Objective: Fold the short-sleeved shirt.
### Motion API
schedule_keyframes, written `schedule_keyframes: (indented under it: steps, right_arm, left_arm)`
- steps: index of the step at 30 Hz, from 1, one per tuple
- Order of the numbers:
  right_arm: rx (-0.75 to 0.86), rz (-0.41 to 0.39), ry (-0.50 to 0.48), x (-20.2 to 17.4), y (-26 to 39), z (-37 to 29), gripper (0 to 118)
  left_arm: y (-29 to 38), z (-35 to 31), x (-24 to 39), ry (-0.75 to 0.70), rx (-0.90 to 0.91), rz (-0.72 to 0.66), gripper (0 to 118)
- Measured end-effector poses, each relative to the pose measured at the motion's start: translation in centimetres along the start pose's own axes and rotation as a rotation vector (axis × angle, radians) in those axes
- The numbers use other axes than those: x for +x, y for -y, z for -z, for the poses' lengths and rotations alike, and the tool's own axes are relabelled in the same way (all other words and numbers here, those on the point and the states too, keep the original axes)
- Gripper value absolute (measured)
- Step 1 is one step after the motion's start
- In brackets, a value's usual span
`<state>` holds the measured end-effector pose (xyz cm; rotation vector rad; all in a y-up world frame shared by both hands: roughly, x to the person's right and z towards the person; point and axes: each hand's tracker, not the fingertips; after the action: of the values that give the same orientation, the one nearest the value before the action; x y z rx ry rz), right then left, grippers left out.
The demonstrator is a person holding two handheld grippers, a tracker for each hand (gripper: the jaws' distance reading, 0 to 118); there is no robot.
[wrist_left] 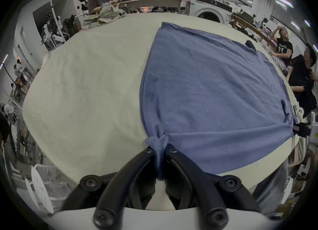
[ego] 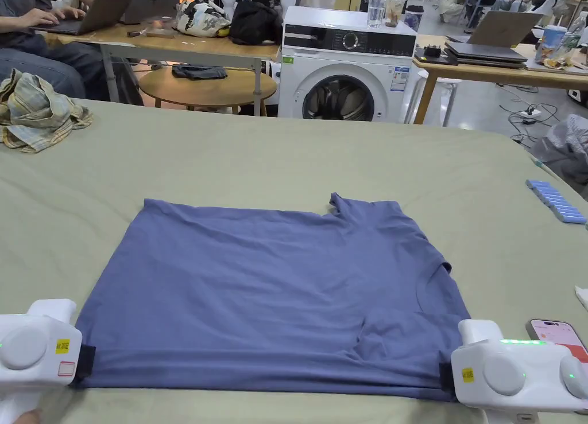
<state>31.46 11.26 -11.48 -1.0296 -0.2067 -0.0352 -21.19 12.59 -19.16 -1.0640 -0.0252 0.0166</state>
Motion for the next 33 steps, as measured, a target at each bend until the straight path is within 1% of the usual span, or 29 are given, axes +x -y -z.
schedule_keyframes:
  steps: [4,8,10,14,18,19,22,24,29,33]
  right_arm:
    - [0.063,0.028,-0.026,0.4,-0.8,-1.9,1]
    - [0.125,0.046,-0.056,0.9,-3.2,-3.6,1]
    - [0.161,0.051,-0.066,0.9,-4.8,-4.1,1]
    - [0.205,0.05,-0.053,0.6,-8.9,-4.2,1]
    - [0.219,0.06,-0.051,0.8,-13.5,-2.2,1]
    - [0.228,0.079,-0.062,0.9,-14.4,-1.5,1]
    - [0.222,0.082,-0.077,1.0,-17.0,1.4,1]
    - [0.2,0.084,-0.077,1.0,-18.3,3.6,1]
    - [0.127,0.076,-0.061,0.2,-19.5,8.0,1]
    - [0.115,0.072,-0.046,-0.3,-19.6,9.2,3]
  left_arm:
    - [-0.8,-1.1,-0.5,0.029,0.03,-0.018,2]
    - [-2.9,-2.6,-0.7,0.074,0.095,-0.034,2]
    - [-4.7,-2.9,-0.8,0.079,0.11,-0.037,2]
    - [-9.1,-2.8,-1.0,0.096,0.156,-0.054,2]
    - [-13.9,-1.5,-1.1,0.113,0.172,-0.07,2]
    - [-15.1,-0.8,-1.2,0.121,0.171,-0.083,2]
    - [-17.6,1.9,-1.5,0.157,0.156,-0.132,2]
    - [-18.9,4.1,-1.4,0.163,0.135,-0.137,2]
    - [-19.7,8.4,-0.3,0.132,0.051,-0.131,2]
    - [-19.9,10.1,0.2,0.127,0.025,-0.141,2]
